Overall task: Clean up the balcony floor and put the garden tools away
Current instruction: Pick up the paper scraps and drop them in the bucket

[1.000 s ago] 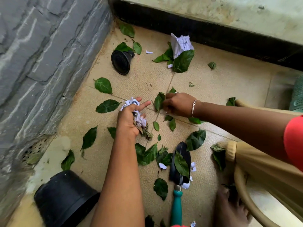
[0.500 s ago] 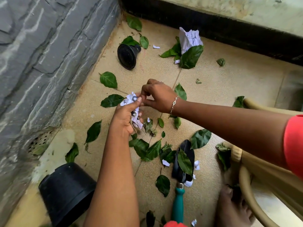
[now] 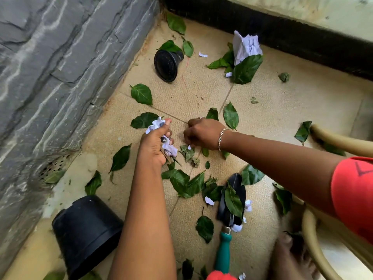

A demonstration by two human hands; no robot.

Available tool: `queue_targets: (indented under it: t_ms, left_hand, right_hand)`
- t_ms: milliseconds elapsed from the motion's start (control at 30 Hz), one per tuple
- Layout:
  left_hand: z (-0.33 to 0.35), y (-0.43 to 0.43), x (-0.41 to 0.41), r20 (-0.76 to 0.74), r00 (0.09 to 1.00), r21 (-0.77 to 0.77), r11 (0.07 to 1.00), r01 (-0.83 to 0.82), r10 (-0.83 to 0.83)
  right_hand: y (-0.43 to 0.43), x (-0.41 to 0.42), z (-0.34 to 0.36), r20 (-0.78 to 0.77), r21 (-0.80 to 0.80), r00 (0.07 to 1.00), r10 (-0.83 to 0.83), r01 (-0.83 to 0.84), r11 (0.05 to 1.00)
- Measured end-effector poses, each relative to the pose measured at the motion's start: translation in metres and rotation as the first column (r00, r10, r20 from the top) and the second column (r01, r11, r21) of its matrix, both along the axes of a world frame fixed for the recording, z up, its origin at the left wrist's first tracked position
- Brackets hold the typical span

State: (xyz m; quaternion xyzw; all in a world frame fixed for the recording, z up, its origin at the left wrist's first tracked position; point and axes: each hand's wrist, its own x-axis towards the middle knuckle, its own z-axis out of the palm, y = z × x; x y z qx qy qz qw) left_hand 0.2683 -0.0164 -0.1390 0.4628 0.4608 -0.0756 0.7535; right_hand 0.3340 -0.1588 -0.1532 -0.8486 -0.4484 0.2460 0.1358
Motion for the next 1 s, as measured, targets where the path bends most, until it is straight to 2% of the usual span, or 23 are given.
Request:
queue_targets:
  t_ms: [100,167,267,467,633,667,733,800,867,900,1000]
  left_hand:
    - [0.006,-0.005,0.001,-0.014,1.000,0.015,1.000,-0.006,0.007]
    - [0.008,-0.008,0.003,0.010,1.000,0.039,0.999,-0.012,0.011]
    - [0.012,-0.019,0.006,0.045,0.998,0.071,0.996,0.049,-0.052]
    - [0.019,-0.038,0.018,0.066,0.998,0.068,0.997,0.021,-0.026]
    - [0.019,-0.045,0.034,0.049,0.994,0.105,0.989,-0.102,0.098]
    - [0.020,-0.046,0.037,0.051,0.994,0.115,0.988,-0.101,0.096]
    - [0.022,-0.048,0.042,0.062,0.996,0.128,0.989,-0.078,0.071]
    - [0.024,-0.049,0.047,0.077,0.996,0.110,0.993,-0.044,0.035]
    - [0.024,-0.052,0.051,0.089,0.996,0.087,0.996,-0.017,0.009]
    - [0.024,-0.053,0.052,0.100,0.995,0.081,0.997,-0.011,0.003]
    - [0.024,-0.058,0.056,0.128,0.991,0.092,0.996,0.016,-0.028]
  right_hand:
    - [-0.004,0.005,0.002,-0.076,0.034,0.996,-0.046,0.049,0.998]
    - [-0.009,0.010,0.006,-0.146,0.140,0.978,-0.149,0.169,0.976]
    - [-0.010,0.018,0.018,-0.262,0.288,0.923,-0.281,0.352,0.891]
    - [-0.006,0.022,0.024,-0.317,0.413,0.871,-0.376,0.483,0.772]
    - [-0.010,0.032,0.028,-0.234,0.409,0.905,-0.355,0.423,0.809]
    - [-0.011,0.039,0.029,-0.181,0.396,0.917,-0.356,0.399,0.827]
    - [-0.017,0.057,0.030,0.040,0.331,0.911,-0.410,0.376,0.866]
    - [-0.028,0.079,0.031,0.258,0.313,0.797,-0.546,0.466,0.827]
    - [-0.042,0.104,0.034,0.334,0.370,0.651,-0.682,0.575,0.729]
    - [-0.049,0.116,0.035,0.343,0.336,0.611,-0.714,0.630,0.701]
    - [-0.063,0.145,0.036,0.299,0.047,0.657,-0.692,0.714,0.699]
